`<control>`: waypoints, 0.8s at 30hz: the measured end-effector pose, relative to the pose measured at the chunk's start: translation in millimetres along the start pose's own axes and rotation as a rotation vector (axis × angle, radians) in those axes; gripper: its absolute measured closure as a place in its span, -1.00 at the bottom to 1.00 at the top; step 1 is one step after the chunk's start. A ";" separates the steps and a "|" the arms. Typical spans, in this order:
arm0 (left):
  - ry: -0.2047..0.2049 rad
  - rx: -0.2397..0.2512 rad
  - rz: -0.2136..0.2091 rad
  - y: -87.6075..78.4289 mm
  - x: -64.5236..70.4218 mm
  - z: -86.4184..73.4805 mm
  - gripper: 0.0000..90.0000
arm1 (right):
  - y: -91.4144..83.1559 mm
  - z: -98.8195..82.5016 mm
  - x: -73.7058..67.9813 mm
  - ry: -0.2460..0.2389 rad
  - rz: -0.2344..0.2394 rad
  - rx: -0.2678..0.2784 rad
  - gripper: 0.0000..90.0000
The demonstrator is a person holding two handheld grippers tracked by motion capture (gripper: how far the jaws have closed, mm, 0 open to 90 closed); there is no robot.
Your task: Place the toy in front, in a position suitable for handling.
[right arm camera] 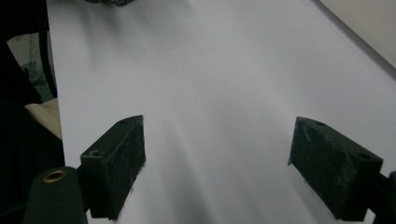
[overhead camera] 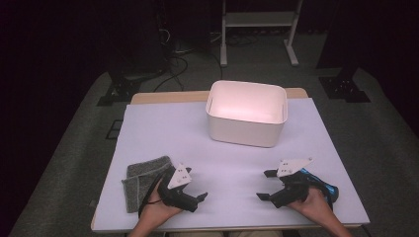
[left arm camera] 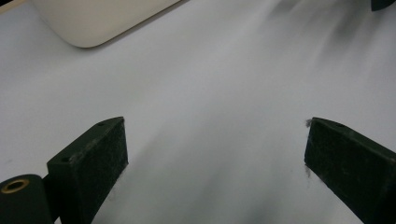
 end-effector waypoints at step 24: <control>0.000 0.003 -0.002 -4.2 -0.2 -1.2 -0.88 | -54.2 -0.4 22.1 0.034 -0.063 -0.009 -0.63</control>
Point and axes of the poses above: each handheld gripper's, and its own axes: y roughly forward along the jaws, z roughly out of its top, x roughly to its right, the point moved 2 cm from there along y, roughly forward along the jaws, and after that the axes turned 7 degrees about -z, right-handed, at the moved point
